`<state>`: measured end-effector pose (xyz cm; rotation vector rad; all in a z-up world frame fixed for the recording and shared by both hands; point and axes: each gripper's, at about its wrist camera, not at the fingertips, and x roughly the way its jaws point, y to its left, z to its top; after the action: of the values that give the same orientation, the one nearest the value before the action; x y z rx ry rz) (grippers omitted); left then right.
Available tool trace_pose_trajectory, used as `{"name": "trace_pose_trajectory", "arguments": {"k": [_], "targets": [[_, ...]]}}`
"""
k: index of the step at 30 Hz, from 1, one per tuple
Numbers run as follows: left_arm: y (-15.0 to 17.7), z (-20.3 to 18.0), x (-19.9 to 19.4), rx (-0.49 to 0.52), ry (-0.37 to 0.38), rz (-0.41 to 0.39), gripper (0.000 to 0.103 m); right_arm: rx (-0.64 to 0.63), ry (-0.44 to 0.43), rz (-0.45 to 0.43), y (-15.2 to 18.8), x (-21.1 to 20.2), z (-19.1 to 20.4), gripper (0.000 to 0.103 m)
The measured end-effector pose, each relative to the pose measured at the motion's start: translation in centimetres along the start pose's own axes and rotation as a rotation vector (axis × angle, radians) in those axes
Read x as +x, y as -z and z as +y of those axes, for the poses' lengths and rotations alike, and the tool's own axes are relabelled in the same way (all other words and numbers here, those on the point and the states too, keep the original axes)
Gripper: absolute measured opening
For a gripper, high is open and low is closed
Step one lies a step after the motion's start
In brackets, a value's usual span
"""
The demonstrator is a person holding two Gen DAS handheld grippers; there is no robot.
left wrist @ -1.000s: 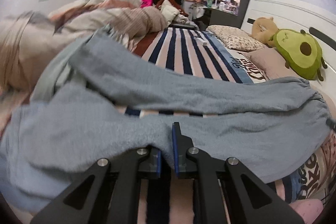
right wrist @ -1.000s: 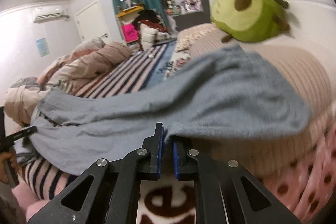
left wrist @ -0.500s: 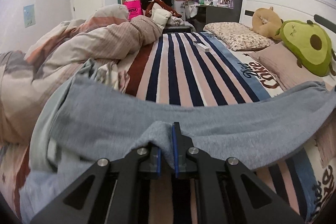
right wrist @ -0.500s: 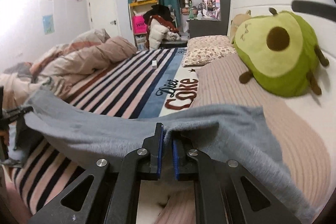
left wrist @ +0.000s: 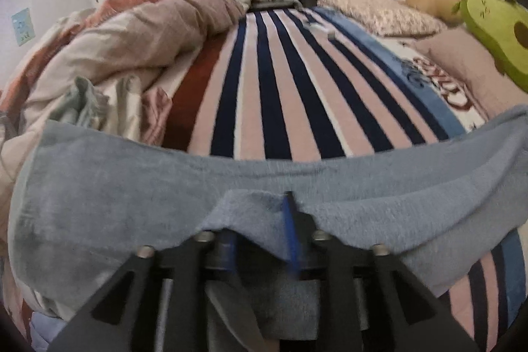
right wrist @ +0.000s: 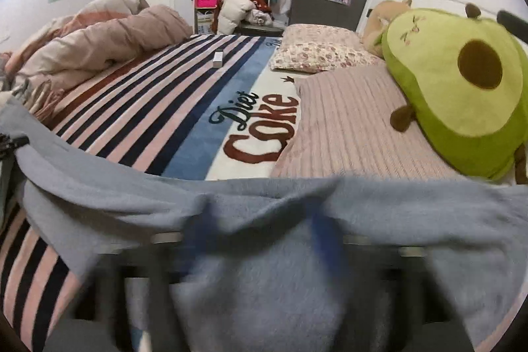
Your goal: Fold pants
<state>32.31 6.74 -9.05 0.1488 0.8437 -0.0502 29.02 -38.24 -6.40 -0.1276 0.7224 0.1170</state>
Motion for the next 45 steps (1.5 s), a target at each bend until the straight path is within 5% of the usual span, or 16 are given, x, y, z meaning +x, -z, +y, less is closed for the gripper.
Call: {"name": "trace_pose_trajectory", "arguments": {"k": [3, 6, 9, 11, 21, 25, 28, 29, 33, 35, 45], "targets": [[0.4, -0.4, -1.5, 0.019, 0.065, -0.014, 0.076, 0.009, 0.014, -0.016, 0.4, -0.9, -0.7, 0.076], [0.4, -0.5, -4.5, 0.054, 0.133, -0.047, 0.089, 0.012, 0.041, -0.05, 0.6, -3.3, -1.6, 0.077], [0.7, -0.5, -7.5, 0.091, 0.008, -0.107, 0.102, 0.026, 0.099, -0.062, 1.3, -5.9, -3.1, 0.085], [1.2, -0.3, -8.9, 0.111, -0.049, -0.126, 0.102, 0.039, 0.131, -0.052, 1.9, -7.0, -4.2, 0.086], [9.0, -1.3, -6.2, 0.176, -0.021, 0.08, 0.102, 0.055, 0.255, -0.029, 5.3, -8.1, -6.4, 0.086], [11.3, -2.4, -4.5, 0.218, -0.019, 0.148, 0.102, 0.093, 0.226, -0.051, 5.9, -8.3, -6.7, 0.087], [11.8, -2.8, -3.8, 0.243, -0.127, 0.14, 0.101, 0.087, 0.231, -0.056, 6.0, -8.1, -6.5, 0.087], [11.8, -2.6, -3.8, 0.241, -0.146, 0.136, 0.092, 0.087, 0.232, -0.059, 6.1, -8.1, -6.5, 0.087], [11.2, -1.4, -3.6, 0.228, -0.208, 0.159, 0.017, 0.099, 0.225, -0.073, 6.1, -8.2, -6.6, 0.087], [10.7, -0.6, -3.8, 0.208, -0.196, 0.16, 0.005, 0.107, 0.22, -0.08, 6.2, -8.2, -6.7, 0.087], [3.7, 4.0, -7.3, 0.18, -0.296, 0.006, 0.001, 0.132, 0.215, -0.094, 5.9, -8.3, -6.5, 0.087]]}}
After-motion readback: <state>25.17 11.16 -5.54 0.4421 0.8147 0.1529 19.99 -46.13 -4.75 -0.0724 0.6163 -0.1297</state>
